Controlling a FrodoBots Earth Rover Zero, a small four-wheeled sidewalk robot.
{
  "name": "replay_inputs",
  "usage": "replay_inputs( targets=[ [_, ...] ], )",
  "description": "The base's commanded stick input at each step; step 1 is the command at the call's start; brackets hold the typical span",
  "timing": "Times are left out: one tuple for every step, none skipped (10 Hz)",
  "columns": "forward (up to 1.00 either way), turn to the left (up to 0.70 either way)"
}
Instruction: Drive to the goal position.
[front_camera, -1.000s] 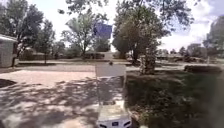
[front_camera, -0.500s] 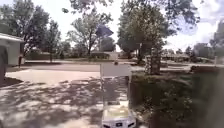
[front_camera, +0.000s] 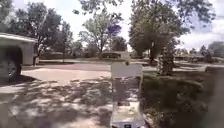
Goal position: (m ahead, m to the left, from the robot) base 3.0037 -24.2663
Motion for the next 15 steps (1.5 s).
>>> replay_inputs(
  targets=[
    [0.49,0.46],
    [0.70,0.35],
    [0.70,0.35],
    [0.70,0.35],
    [0.70,0.35],
    [0.70,0.35],
    [0.70,0.35],
    [0.70,0.35],
    [0.70,0.35],
    [0.70,0.35],
    [0.69,0.34],
    [0.63,0.32],
    [0.26,0.53],
    [0.00,0.70],
    [0.00,0.70]
  ],
)
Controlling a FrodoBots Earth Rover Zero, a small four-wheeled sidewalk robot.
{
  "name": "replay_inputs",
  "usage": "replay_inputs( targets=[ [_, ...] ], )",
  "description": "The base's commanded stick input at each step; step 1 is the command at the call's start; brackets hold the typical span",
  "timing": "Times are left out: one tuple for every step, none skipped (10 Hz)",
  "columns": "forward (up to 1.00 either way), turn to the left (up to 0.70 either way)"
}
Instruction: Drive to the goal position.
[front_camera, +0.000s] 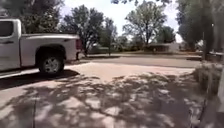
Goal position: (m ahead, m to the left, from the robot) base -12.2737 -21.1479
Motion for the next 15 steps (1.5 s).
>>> replay_inputs(
  targets=[
    [0.00,0.70],
    [0.00,0.70],
    [0.00,0.70],
    [0.00,0.70],
    [0.00,0.70],
    [0.00,0.70],
    [0.00,0.70],
    [0.00,0.70],
    [0.00,0.65],
    [0.00,0.00],
    [0.00,0.00],
    [0.00,0.00],
    [0.00,0.00],
    [0.00,0.00],
    [0.00,0.00]
  ],
)
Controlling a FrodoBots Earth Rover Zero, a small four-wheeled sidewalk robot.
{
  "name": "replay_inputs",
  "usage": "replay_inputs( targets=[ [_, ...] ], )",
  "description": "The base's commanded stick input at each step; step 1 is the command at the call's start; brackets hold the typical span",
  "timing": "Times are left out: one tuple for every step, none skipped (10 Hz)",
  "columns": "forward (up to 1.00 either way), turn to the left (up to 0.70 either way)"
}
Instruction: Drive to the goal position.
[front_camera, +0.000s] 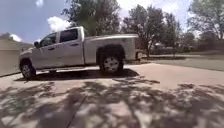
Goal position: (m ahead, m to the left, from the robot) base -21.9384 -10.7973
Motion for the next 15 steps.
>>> replay_inputs(
  targets=[
    [0.00,0.00],
    [0.00,0.00],
    [0.00,0.00],
    [0.00,-0.14],
    [0.00,-0.52],
    [0.00,-0.70],
    [0.00,-0.70],
    [0.00,-0.70],
    [0.00,-0.70],
    [0.00,-0.70],
    [0.00,-0.70],
    [0.00,-0.70],
    [0.00,-0.70],
    [0.00,-0.70],
    [0.38,-0.79]
  ],
)
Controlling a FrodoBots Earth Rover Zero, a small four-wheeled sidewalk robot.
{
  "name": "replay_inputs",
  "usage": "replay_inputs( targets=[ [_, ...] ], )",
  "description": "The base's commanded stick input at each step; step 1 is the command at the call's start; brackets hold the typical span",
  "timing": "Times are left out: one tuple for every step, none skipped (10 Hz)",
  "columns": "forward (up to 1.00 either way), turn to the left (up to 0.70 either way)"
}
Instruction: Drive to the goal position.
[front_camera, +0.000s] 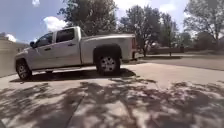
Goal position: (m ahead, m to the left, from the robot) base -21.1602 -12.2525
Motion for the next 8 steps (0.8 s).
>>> replay_inputs(
  targets=[
    [0.57,-0.55],
    [0.70,-0.35],
    [0.70,-0.35],
    [0.70,-0.35],
    [0.70,-0.35],
    [0.70,-0.35],
    [0.70,-0.35],
    [0.70,-0.35]
  ],
)
